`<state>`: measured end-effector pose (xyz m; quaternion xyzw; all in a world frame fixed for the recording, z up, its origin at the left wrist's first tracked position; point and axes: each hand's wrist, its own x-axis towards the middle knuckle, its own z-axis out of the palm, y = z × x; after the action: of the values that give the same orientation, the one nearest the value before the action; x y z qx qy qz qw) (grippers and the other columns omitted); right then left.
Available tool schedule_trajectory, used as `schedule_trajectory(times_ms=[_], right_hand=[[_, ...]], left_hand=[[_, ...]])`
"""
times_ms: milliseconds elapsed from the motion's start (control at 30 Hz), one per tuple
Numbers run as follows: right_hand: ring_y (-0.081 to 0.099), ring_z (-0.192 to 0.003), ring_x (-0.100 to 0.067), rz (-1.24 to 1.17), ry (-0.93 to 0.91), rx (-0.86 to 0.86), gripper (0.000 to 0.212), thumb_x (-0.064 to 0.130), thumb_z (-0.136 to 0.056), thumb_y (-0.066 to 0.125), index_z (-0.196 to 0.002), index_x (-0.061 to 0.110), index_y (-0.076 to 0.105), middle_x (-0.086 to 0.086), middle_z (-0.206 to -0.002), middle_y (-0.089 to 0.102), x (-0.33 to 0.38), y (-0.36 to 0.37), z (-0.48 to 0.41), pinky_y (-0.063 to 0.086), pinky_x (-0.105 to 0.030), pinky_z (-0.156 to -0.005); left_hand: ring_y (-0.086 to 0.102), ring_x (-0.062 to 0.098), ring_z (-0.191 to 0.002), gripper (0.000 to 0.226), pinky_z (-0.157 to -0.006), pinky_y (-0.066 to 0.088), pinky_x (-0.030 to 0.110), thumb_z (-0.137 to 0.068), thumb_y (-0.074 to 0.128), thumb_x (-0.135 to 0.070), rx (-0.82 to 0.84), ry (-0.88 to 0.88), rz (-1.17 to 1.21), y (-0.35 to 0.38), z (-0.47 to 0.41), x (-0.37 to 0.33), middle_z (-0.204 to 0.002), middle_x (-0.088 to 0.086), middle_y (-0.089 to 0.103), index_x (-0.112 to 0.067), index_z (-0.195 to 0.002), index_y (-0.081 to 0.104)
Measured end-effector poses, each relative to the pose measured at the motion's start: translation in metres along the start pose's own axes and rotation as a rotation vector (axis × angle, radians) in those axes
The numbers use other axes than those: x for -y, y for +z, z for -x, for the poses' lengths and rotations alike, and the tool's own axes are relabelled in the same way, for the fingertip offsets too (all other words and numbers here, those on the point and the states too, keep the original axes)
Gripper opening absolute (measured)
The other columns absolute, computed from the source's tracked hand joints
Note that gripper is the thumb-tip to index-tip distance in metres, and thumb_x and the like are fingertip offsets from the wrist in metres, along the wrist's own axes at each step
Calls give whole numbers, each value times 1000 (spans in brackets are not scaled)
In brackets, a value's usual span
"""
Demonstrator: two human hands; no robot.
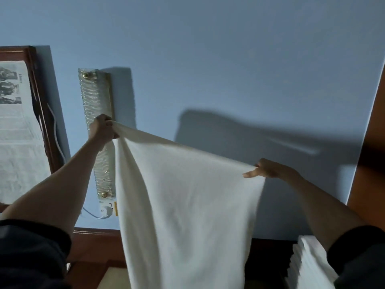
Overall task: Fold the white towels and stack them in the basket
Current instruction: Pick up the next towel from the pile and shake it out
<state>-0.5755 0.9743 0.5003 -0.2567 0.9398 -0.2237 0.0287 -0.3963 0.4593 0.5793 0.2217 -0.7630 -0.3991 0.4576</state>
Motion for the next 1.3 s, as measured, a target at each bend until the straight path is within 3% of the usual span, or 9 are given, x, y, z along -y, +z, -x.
schedule_trajectory(times_ms=[67, 133, 233, 533, 667, 767, 900, 1133, 1300], right_hand=[[46, -65, -20, 84, 30, -48, 56, 67, -80, 71, -64, 19, 46, -1, -68, 48, 0, 3, 3, 29, -35, -60], [63, -102, -26, 249, 82, -73, 62, 72, -87, 59, -100, 11, 67, -8, -106, 67, 4, 10, 1, 43, -33, -82], [52, -133, -23, 499, 155, -120, 81, 81, -89, 41, -130, 14, 59, -6, -142, 58, 11, 13, 2, 32, -41, -112], [38, -143, -30, 757, 328, -169, 60, 69, -91, 54, -133, 26, 62, -4, -144, 56, 35, -1, 2, 22, -54, -117], [43, -135, -29, 687, 423, -305, 36, 30, -88, 61, -124, 26, 63, -4, -134, 61, 50, -8, 6, 27, -53, -115], [32, -142, -33, 520, 438, -438, 51, 17, -90, 57, -140, 17, 48, -9, -145, 51, 62, -6, 5, 19, -63, -117], [34, -137, -36, 338, 365, -588, 56, 29, -89, 58, -137, 18, 33, -12, -138, 52, 81, -3, 9, 24, -63, -112], [37, -129, -32, 384, 262, -709, 50, 64, -96, 37, -124, 27, 58, -1, -134, 55, 98, 4, 23, 27, -61, -105], [39, -119, -34, 288, 248, -801, 30, 35, -105, 40, -105, 15, 62, -10, -119, 59, 97, 28, 40, 31, -54, -96]], left_hand=[[63, 30, -87, 37, -61, 61, 40, -84, 53, 13, -47, -36, -38, -4, 1, 15, -103, 17, 66, -6, -113, 66], [61, 29, -86, 40, -68, 56, 40, -80, 56, 15, -79, -53, -64, -7, 3, 29, -98, 16, 67, -6, -112, 66], [63, 37, -102, 42, -81, 57, 46, -74, 65, 15, -87, -38, -108, -17, -3, 48, -105, 20, 70, -7, -110, 67], [62, 37, -93, 31, -68, 48, 40, -83, 53, 8, -47, 103, -202, -50, -16, 71, -100, 19, 71, -8, -105, 67], [60, 46, -103, 36, -74, 44, 44, -93, 46, 3, -84, 202, -253, -63, -21, 82, -112, 26, 68, -11, -124, 56], [60, 48, -104, 34, -80, 48, 49, -94, 46, 2, -96, 226, -327, -73, -23, 91, -110, 28, 69, -8, -118, 67], [60, 47, -102, 31, -79, 46, 48, -92, 47, -1, -162, 149, -355, -82, -26, 99, -105, 25, 70, -14, -108, 71], [58, 45, -108, 30, -90, 45, 47, -94, 43, -5, -233, -13, -277, -93, -21, 108, -111, 23, 68, -13, -106, 69], [57, 44, -112, 33, -93, 46, 48, -93, 40, -6, -210, -106, -212, -96, -8, 106, -116, 22, 66, -14, -110, 68]])
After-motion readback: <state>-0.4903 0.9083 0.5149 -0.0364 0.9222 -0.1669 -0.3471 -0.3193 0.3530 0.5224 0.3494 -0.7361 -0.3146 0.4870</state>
